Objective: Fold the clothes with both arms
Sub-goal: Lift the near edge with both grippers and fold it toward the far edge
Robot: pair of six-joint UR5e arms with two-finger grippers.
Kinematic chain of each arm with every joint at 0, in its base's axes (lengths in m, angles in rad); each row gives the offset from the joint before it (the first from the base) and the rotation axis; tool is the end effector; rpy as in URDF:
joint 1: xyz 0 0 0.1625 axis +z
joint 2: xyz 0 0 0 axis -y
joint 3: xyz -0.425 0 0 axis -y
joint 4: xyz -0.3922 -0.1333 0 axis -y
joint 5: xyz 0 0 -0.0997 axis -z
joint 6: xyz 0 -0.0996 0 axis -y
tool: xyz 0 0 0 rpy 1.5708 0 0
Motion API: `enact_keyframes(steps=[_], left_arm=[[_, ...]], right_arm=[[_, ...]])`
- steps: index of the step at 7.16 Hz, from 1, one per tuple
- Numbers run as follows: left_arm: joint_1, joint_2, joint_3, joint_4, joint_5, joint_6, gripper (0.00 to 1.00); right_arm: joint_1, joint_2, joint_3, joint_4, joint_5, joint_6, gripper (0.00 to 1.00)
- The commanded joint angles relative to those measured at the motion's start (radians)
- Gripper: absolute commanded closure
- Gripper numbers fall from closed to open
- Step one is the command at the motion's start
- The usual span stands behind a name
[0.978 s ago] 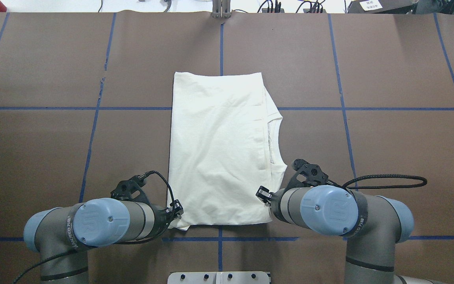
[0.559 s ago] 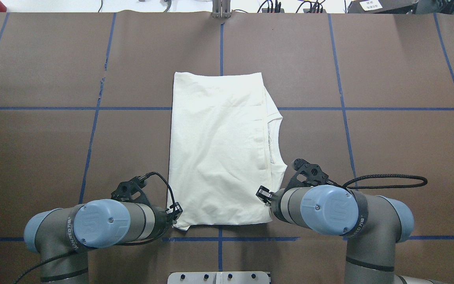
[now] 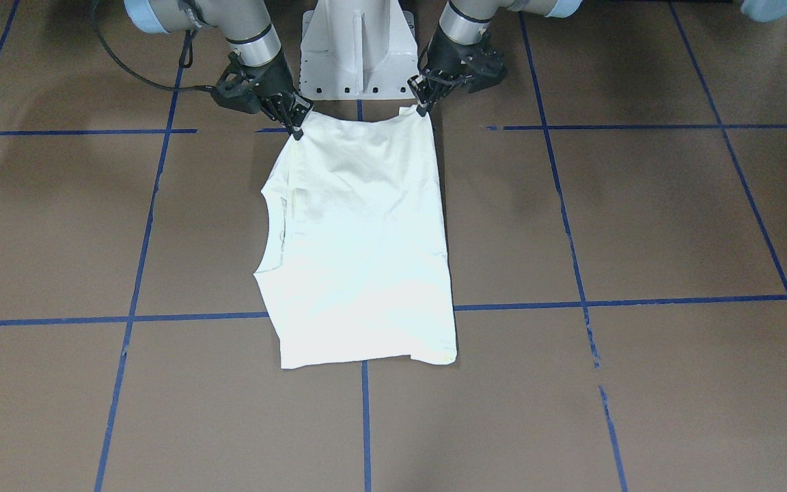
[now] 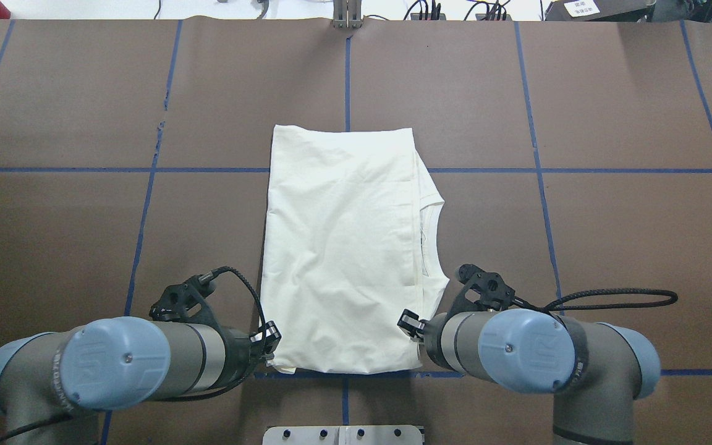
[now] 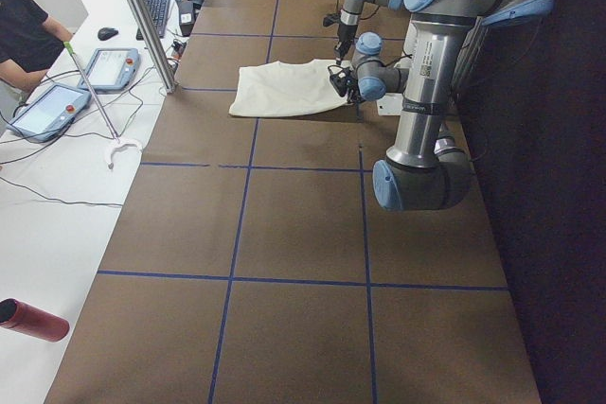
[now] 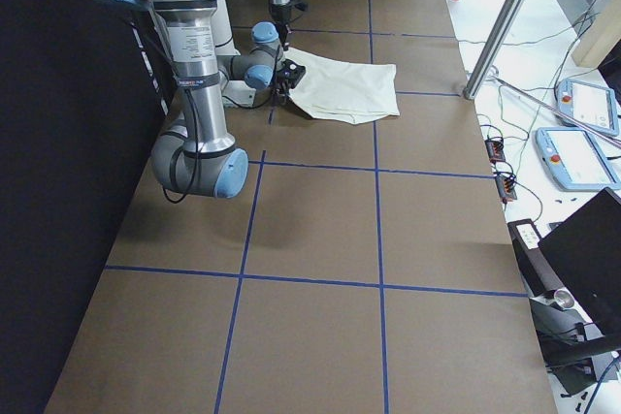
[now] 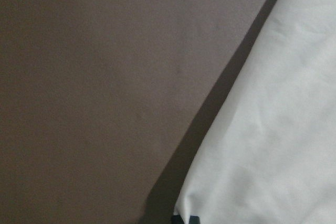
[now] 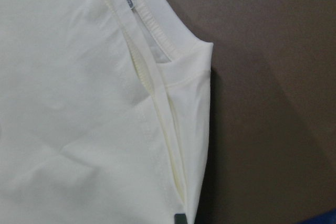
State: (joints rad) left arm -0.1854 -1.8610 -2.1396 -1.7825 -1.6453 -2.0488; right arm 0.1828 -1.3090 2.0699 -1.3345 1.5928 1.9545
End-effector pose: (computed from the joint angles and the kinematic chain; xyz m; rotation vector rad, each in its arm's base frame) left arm 0.4808 -0.2183 0.2329 -0.2258 1.0644 -0.5580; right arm -0.4991 -0.2256 0.2729 -0.1215 -1.0020 0.5073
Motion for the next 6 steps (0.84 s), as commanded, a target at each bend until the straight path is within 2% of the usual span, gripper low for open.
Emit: enact_keyframes(steps=[1,2,3,4,5,6], left_arm=[[0.055,0.002,-0.109,0.058,0.001,-0.067,1.00],[0.034,-0.018,-0.102,0.095,-0.001,-0.062,1.00],[-0.064,-0.071,-0.068,0.116,-0.005,-0.019,1.00],[-0.144,-0.157,0.005,0.129,-0.007,0.042,1.00],[-0.208,-0.203,0.071,0.132,-0.007,0.073,1.00],[-0.254,-0.217,0.113,0.129,-0.005,0.146,1.00]], right_arm=[[-0.072,-0.120,0.193,-0.002,0.009,0.015,1.00],[-0.072,-0.106,0.194,-0.002,-0.002,0.021,1.00],[0.016,-0.093,0.165,0.000,0.006,0.012,1.00],[0.120,-0.031,0.107,-0.002,0.036,0.008,1.00],[0.212,0.035,0.017,0.000,0.124,0.004,1.00],[0.272,0.095,-0.063,0.000,0.174,0.003,1.00]])
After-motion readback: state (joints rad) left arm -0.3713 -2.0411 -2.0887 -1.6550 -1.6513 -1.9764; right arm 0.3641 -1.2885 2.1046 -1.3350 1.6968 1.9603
